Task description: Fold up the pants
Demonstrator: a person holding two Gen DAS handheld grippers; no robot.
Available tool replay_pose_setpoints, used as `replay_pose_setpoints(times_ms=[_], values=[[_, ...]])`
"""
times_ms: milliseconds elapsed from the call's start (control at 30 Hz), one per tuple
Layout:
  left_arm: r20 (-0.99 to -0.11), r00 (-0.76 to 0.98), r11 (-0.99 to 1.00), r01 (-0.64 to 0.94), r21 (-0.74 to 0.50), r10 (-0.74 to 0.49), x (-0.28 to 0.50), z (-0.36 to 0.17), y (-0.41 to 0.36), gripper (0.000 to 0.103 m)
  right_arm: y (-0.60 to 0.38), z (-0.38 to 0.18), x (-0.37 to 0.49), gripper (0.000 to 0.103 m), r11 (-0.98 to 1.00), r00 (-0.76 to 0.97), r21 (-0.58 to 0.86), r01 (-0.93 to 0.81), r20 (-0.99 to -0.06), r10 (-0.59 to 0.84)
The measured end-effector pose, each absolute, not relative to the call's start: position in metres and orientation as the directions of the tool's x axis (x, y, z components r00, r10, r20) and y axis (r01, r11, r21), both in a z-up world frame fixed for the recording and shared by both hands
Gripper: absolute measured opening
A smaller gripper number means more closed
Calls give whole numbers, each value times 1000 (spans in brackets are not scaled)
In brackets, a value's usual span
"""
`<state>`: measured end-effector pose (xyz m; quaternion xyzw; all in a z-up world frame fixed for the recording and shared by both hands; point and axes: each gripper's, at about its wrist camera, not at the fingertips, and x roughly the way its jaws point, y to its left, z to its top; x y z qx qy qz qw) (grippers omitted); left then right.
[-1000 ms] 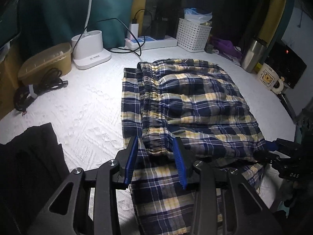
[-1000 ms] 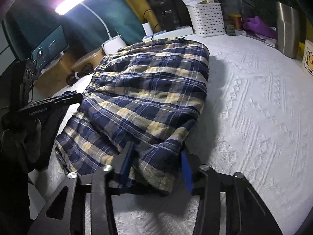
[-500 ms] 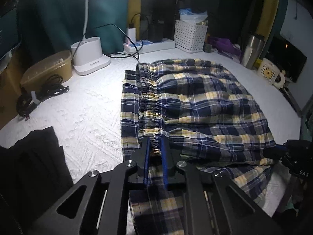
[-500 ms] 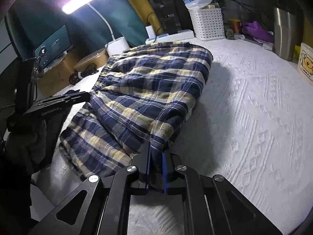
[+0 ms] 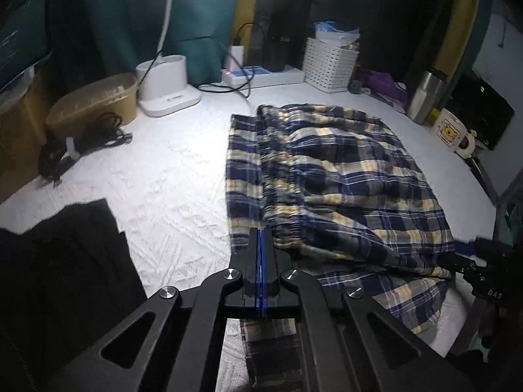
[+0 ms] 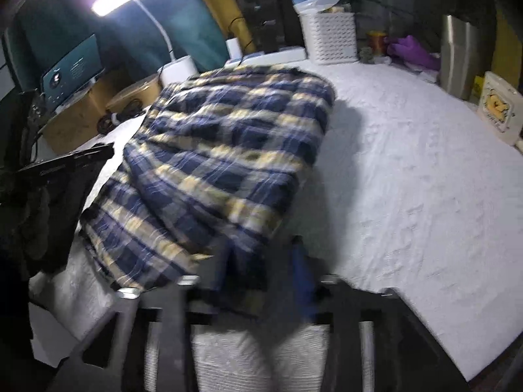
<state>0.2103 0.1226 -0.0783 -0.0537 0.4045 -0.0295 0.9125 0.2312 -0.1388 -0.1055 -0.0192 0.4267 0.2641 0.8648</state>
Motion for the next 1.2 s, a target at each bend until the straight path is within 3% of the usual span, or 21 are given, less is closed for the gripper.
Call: replay_pose_setpoints(times_ms=[67,167,200,667,800,867,967,1100,1200], values=[[-723,683,993,26,-114,-101,213,-73,119,8,-146,-101,238,71,868,515,195,-457,-738,437],[-707,699,993,39,-115,-109,224,-68,117,38,-154,-98,254,71,880,533,196,-432,-732,425],[-705,701,992,40,-116,-110,229,-67,116,39,-156,-97,258,71,883,537,198,-426,-730,423],[-744,663,996,81,-47,-89,297,-71,107,39,-153,-98,337,70,862,523,283,-420,-701,485],[-751,654,996,79,-52,-91,307,-75,109,39,-146,-102,362,57,852,507,306,-424,-700,504],[-752,653,995,85,-42,-88,310,-78,109,39,-142,-106,371,47,846,493,318,-429,-702,514],[-758,647,995,95,-29,-84,314,-82,108,39,-132,-113,377,23,843,468,298,-449,-725,505],[-772,632,995,99,-4,-66,318,-93,109,34,-118,-113,371,20,863,506,174,-475,-748,430],[-778,625,996,94,-12,-68,318,-96,110,34,-119,-113,371,20,866,506,163,-473,-754,418]])
